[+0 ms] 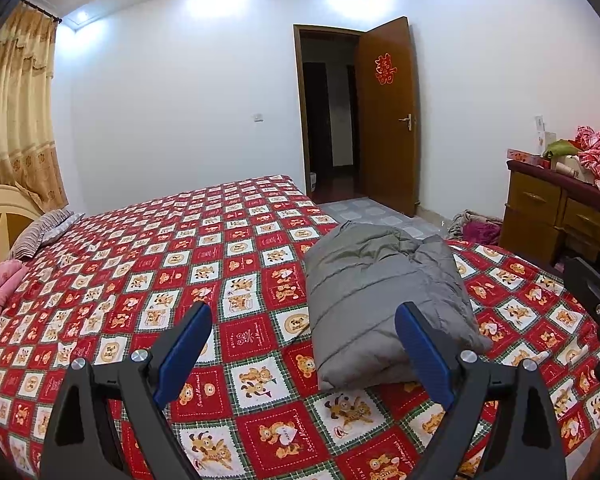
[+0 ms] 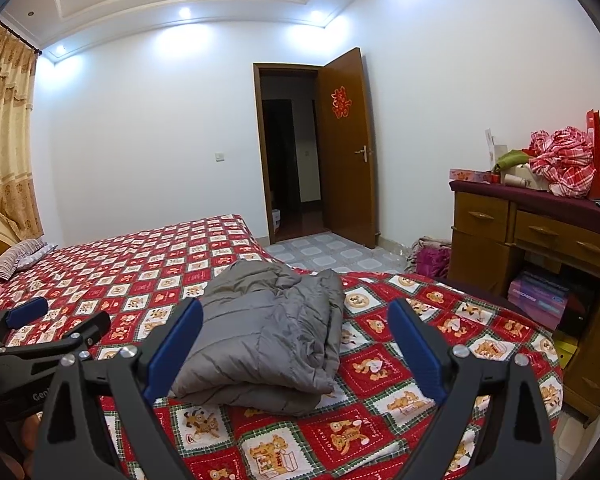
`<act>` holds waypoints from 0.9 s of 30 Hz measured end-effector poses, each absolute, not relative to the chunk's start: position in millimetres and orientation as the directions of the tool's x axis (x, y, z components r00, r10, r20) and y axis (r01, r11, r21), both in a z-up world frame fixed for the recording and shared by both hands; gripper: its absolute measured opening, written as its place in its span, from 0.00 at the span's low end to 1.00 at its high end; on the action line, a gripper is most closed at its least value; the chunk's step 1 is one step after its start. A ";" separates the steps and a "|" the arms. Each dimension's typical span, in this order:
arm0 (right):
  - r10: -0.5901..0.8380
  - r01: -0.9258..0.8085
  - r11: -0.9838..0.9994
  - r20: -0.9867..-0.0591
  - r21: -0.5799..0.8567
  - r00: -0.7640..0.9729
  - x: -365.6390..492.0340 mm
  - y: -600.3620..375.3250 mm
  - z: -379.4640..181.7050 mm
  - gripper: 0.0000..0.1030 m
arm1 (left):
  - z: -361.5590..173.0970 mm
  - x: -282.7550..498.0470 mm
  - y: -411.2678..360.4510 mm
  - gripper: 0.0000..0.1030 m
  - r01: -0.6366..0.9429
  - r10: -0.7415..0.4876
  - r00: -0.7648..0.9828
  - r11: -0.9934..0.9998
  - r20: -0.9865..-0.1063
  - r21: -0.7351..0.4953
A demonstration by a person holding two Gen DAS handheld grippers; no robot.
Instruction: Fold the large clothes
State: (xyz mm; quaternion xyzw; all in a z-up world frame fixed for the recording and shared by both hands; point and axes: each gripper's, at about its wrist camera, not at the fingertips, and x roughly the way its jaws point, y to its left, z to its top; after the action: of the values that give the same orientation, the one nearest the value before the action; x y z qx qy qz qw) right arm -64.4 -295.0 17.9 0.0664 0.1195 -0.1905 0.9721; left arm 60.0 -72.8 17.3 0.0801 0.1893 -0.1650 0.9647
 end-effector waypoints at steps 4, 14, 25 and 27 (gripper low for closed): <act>-0.356 0.389 0.918 -0.262 0.084 0.897 -63.2 -295.8 16.8 0.93 | 17.1 61.0 -72.5 0.91 0.348 -0.287 0.874 0.933 -0.392 0.094; -0.358 0.390 0.917 -0.261 0.083 0.897 -62.9 -294.9 16.7 0.93 | 16.3 62.7 -71.2 0.91 0.346 -0.285 0.873 0.934 -0.396 0.091; -0.370 0.399 0.914 -0.255 0.074 0.893 -62.1 -294.5 14.2 0.93 | 16.0 69.4 -67.8 0.91 0.325 -0.265 0.882 0.941 -0.390 0.096; -0.371 0.401 0.913 -0.256 0.076 0.893 -61.9 -294.8 13.2 0.93 | 15.5 70.9 -67.0 0.91 0.323 -0.263 0.880 0.942 -0.395 0.091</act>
State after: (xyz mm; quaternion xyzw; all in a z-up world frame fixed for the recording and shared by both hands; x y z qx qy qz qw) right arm -61.9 -294.8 13.2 0.0634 0.1191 -0.1987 0.9707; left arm 70.9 -67.0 15.5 0.0770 0.1921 -0.1515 0.9665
